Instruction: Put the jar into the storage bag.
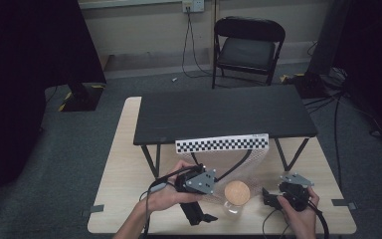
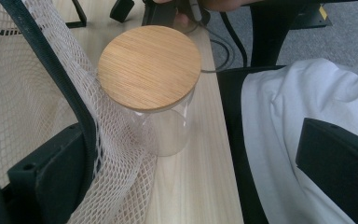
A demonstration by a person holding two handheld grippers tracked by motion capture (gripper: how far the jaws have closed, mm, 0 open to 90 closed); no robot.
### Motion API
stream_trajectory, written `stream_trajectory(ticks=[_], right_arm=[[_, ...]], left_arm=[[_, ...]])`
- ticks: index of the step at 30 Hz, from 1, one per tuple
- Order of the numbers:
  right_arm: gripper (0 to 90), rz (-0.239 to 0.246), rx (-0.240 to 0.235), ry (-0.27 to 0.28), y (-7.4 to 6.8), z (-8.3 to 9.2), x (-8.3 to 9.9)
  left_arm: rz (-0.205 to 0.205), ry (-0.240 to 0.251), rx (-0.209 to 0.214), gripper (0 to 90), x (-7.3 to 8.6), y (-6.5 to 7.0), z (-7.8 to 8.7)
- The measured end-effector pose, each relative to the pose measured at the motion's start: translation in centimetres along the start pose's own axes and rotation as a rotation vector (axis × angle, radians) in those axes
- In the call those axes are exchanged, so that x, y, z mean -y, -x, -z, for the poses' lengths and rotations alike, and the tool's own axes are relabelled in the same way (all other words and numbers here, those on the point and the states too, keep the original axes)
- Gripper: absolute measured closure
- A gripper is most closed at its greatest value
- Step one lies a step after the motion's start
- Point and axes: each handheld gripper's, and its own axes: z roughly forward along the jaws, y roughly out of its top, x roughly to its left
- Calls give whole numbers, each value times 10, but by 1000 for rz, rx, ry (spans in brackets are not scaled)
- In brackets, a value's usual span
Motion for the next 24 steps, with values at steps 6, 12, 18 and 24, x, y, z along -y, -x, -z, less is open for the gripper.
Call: stream_trajectory(ticks=[6, 12, 18, 24], right_arm=[[0, 0, 0, 0, 0, 0, 0], [27, -37, -53, 7, 3, 4, -1], [38, -35, -117, 31, 7, 14, -3], [44, -12, -156, 65, 6, 25, -3]], left_arm=[[7, 2, -5, 5, 1, -1, -2], [8, 0, -19, 5, 2, 0, -3], [18, 0, -23, 5, 3, -1, -4], [23, 1, -24, 4, 4, -1, -4]])
